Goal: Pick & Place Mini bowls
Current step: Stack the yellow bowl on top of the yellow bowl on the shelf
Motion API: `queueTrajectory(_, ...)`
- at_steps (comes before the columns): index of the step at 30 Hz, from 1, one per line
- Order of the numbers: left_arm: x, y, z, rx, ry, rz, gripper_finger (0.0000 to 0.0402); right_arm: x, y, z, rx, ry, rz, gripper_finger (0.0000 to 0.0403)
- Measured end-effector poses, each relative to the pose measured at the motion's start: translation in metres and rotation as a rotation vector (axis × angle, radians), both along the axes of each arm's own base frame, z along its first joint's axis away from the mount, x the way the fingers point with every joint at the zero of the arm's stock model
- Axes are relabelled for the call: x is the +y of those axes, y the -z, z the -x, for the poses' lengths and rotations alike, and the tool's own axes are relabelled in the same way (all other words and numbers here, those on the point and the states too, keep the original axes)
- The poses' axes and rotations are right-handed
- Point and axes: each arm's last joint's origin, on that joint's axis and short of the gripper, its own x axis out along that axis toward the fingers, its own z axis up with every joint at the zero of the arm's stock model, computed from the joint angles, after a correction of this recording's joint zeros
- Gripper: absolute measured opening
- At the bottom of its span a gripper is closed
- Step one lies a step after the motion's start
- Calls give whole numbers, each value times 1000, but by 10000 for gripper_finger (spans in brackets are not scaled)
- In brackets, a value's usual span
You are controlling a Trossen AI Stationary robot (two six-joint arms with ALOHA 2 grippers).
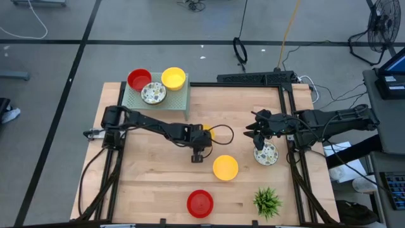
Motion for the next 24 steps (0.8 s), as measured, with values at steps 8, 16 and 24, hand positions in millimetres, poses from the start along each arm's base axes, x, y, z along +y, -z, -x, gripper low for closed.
queueTrajectory(8, 3, -78, 21, -205, 14, -8, 6, 0, 0, 0, 5, -10, 13, 141)
queueTrajectory(16, 34, -166, 69, -438, -84, -281, 9, 0, -2, -1, -8, -52, 64, 140)
queueTrajectory(24, 110, -182, 102, -406, -346, -358, 15, 1, -7, -5, -58, -117, 153, 139)
